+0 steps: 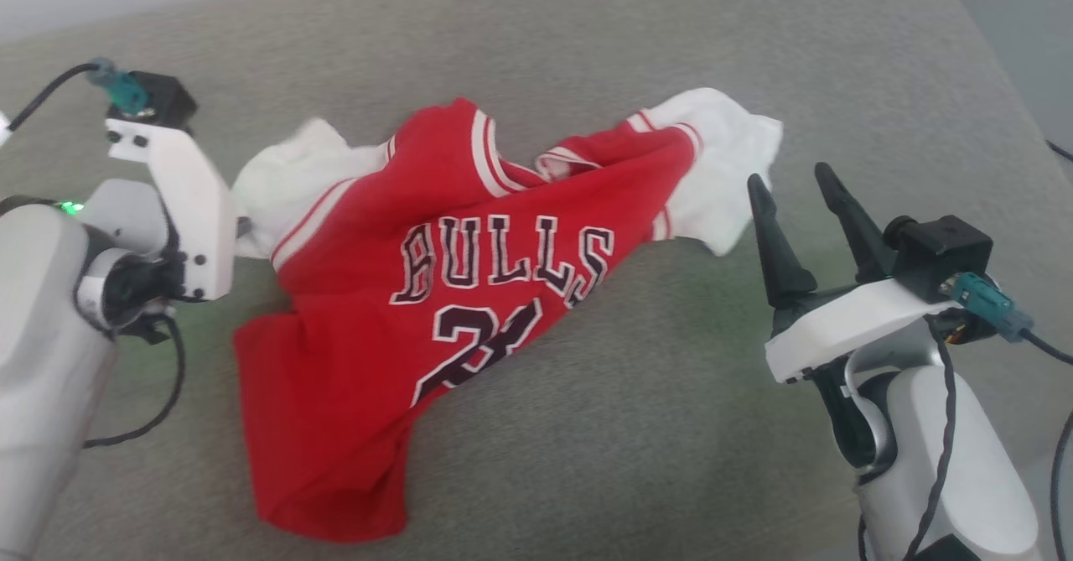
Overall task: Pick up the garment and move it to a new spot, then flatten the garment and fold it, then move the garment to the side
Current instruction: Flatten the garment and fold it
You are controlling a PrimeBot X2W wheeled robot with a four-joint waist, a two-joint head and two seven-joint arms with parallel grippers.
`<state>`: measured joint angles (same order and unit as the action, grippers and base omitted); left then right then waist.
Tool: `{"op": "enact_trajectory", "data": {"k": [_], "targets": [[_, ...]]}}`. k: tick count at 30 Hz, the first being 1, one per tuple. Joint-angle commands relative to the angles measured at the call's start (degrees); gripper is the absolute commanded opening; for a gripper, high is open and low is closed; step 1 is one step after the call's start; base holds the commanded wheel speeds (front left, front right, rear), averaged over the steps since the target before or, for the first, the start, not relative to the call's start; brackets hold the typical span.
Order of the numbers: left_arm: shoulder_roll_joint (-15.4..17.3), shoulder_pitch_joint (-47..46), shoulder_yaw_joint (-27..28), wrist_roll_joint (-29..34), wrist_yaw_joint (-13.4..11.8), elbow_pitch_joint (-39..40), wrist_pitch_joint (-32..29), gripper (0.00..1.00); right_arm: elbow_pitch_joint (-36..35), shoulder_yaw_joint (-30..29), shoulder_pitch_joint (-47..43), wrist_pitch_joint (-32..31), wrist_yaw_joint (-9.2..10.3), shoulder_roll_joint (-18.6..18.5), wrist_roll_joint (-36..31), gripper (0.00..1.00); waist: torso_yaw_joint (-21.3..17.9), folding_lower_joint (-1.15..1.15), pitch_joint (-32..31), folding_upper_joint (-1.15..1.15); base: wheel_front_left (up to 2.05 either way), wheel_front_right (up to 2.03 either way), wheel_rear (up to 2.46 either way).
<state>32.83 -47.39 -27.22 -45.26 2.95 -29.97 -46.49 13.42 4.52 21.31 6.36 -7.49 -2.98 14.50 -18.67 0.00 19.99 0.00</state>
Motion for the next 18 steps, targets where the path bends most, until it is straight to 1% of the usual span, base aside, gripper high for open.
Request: {"op": "enact_trajectory", "data": {"k": [1, 2, 7, 12, 16, 18], "targets": [[1.2, 1.4, 0.5, 0.8, -0.7, 0.7, 0.8, 0.0, -0.2, -0.5, -0.6, -0.4, 0.0, 0.1, -0.8, 1.0, 2.2, 0.0, -1.1, 0.0, 0.0, 0.0, 0.0], [1.2, 1.4, 0.5, 0.8, -0.7, 0.7, 0.8, 0.0, -0.2, -0.5, -0.6, -0.4, 0.0, 0.1, -0.8, 1.0, 2.2, 0.0, -1.1, 0.0, 0.0, 0.0, 0.0], [3.0, 4.0, 2.1, 0.0, -2.6, 4.1, 2.3, 0.0, -1.1, -2.4, -1.5, -1.7, 0.01, -0.7, -1.8, 1.0, 6.4, 0.0, -2.9, 0.0, 0.0, 0.0, 0.0], [4.9, 9.0, 4.3, -1.4, -5.4, 7.0, 3.7, 0.0, -2.1, -3.8, -2.7, -3.2, 0.0, -1.2, -2.5, 1.0, 10.1, 0.0, -5.0, 0.0, 0.0, 0.0, 0.0], [6.4, 14.1, 6.1, -2.9, -7.8, 8.2, 4.7, 0.0, -3.1, -3.8, -3.6, -4.4, 0.0, -1.3, -3.0, 1.0, 11.8, 0.0, -6.4, 0.0, 0.0, 0.0, 0.0], [6.5, 16.8, 7.1, -3.8, -8.6, 8.6, 5.4, 0.0, -3.5, -3.8, -3.9, -4.9, 0.0, -1.3, -3.2, 1.0, 12.4, 0.0, -6.8, 0.0, 0.0, 0.0, 0.0]]}}
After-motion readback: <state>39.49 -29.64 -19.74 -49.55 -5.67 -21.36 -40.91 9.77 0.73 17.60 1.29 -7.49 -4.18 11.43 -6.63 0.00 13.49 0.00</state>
